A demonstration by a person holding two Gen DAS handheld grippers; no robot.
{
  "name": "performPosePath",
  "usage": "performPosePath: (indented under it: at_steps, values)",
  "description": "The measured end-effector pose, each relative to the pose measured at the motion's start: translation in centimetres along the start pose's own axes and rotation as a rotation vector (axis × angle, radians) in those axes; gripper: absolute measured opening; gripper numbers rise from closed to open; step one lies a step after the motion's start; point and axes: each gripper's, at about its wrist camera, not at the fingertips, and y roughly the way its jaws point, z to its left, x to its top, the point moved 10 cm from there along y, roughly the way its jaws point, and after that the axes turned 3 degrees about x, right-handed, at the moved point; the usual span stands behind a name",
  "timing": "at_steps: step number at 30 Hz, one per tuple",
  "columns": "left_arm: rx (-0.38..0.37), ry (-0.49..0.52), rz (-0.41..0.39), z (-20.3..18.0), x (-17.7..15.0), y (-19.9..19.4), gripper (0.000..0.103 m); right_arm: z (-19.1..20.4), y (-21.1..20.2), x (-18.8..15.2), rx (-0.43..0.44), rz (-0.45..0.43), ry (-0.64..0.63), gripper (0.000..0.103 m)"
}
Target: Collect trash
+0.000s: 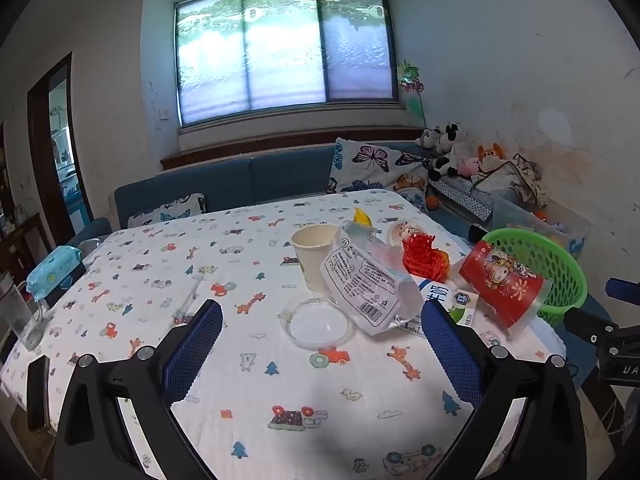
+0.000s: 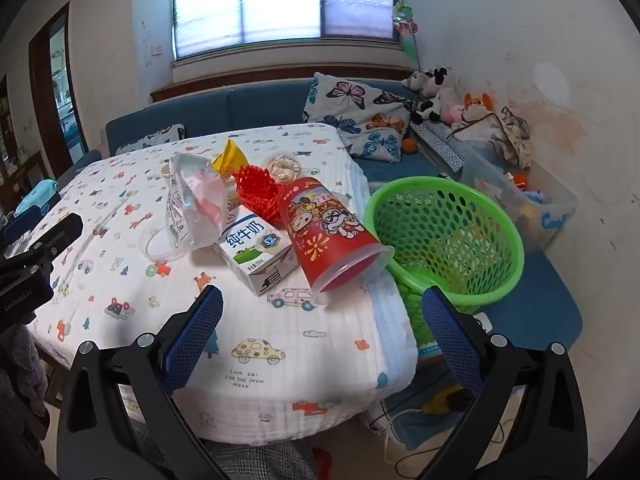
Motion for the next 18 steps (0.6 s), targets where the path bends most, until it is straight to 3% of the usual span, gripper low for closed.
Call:
performPosePath:
  at_steps: [18]
  values:
    - [0.002, 0.012, -0.004, -0.46, -0.37, 0.09, 0.097, 0.21, 0.51, -0.12, -0.003, 0.006, -0.006, 0.099]
